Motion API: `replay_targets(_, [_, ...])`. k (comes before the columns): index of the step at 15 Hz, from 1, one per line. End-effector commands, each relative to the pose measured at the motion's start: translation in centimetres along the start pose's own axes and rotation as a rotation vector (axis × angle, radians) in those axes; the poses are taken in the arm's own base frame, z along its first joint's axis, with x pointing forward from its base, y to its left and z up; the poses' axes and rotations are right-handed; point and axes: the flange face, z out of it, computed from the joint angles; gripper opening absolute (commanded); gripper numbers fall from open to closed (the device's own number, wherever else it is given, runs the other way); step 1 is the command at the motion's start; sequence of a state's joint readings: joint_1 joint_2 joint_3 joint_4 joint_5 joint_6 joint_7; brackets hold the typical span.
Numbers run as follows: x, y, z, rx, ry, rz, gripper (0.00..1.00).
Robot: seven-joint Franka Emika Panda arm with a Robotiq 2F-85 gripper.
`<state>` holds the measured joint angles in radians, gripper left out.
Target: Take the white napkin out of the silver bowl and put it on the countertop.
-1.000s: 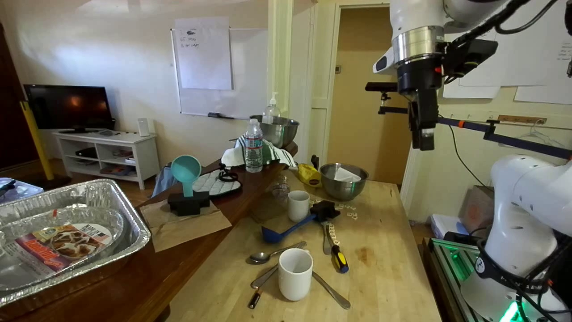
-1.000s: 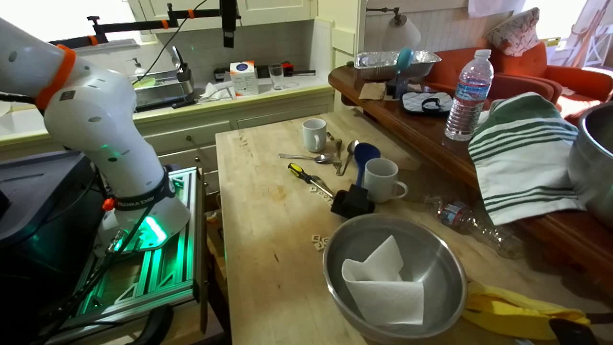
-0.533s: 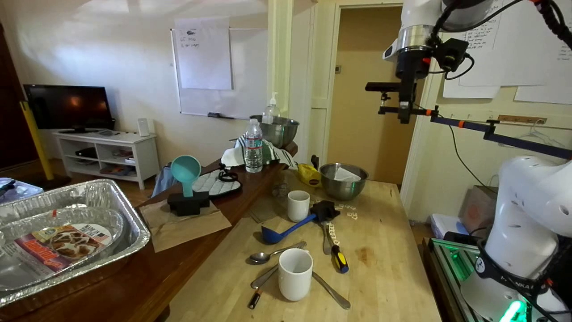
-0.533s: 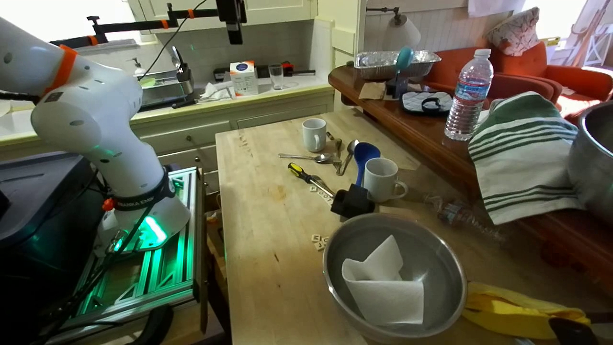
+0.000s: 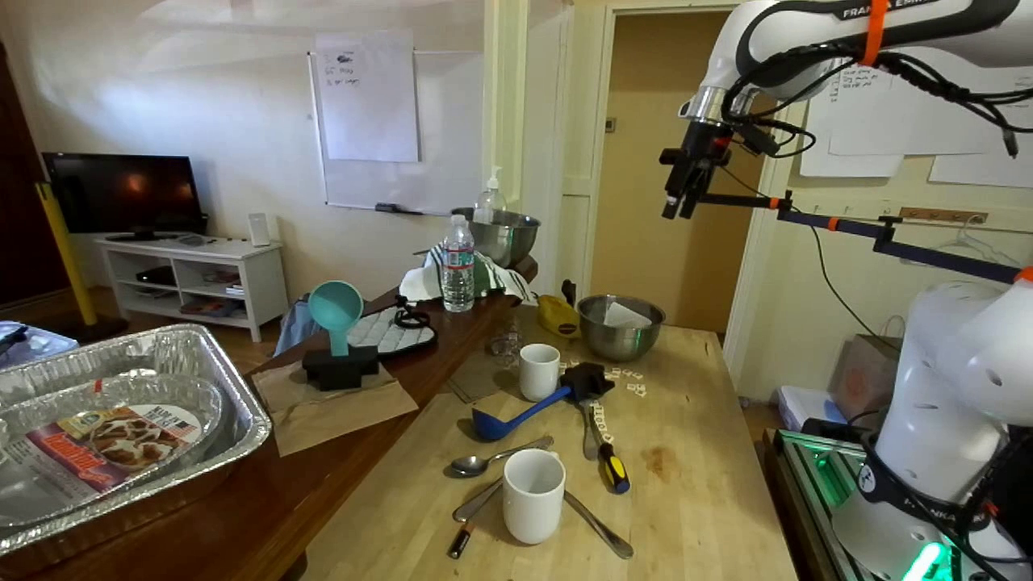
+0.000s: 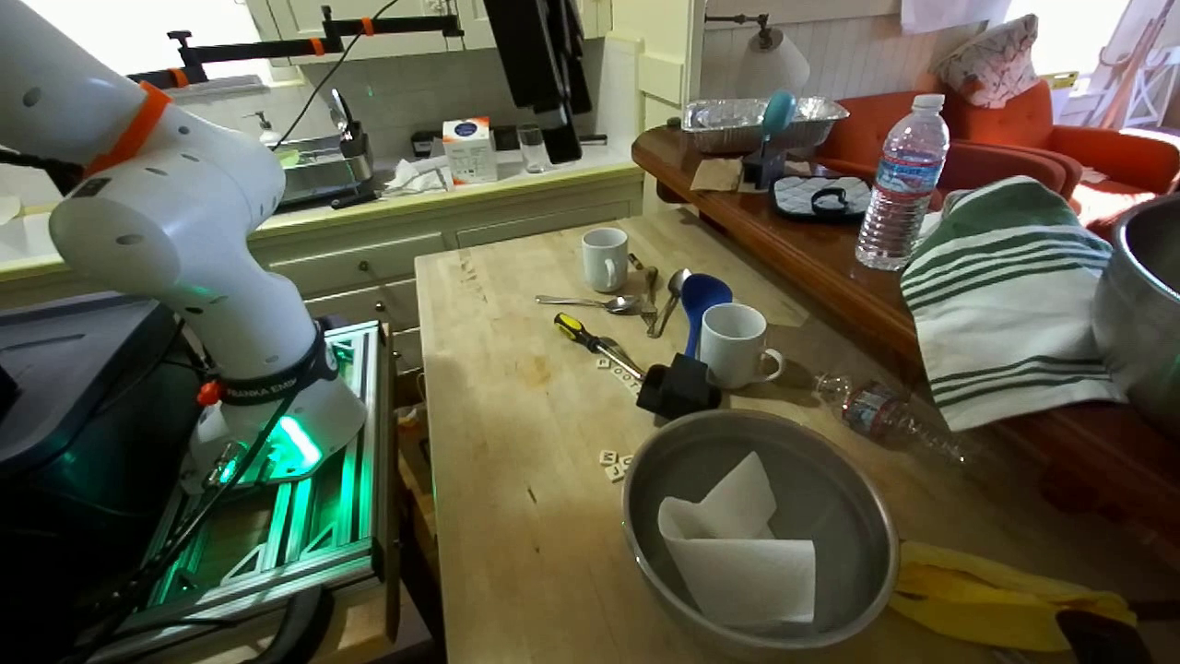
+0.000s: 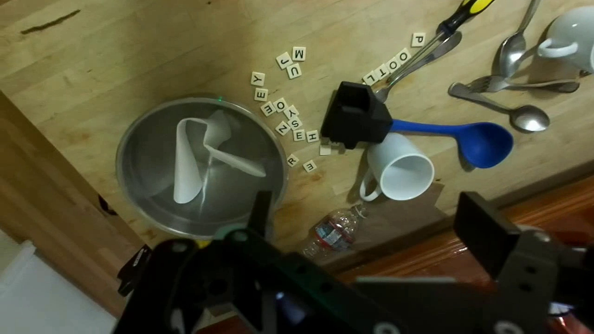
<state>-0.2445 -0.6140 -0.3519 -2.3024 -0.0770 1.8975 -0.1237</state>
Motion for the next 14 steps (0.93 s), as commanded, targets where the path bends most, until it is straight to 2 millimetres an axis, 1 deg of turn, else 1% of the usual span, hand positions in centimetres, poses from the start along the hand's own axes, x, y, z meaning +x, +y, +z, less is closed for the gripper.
replay_targets(1, [0.3, 0.1, 0.2, -0.002, -0.007, 0.003, 1.0])
replay_targets(4, [0.4, -0.1, 0.1, -0.006, -0.004, -0.001, 1.0])
replay_targets(5, [1.4, 0.9, 1.0, -0.05, 0.021, 0.03, 1.0])
replay_targets(7, [2.7, 2.2, 2.5, -0.079, 0.053, 0.046, 1.0])
replay_targets(9, [4.3, 3.7, 4.7, -0.12, 0.094, 0.048, 1.0])
replay_targets(11, [5.5, 5.2, 7.3, -0.159, 0.089, 0.062, 1.0])
replay_targets(14, [6.2, 7.3, 11.5, -0.17, 0.002, 0.054, 1.0])
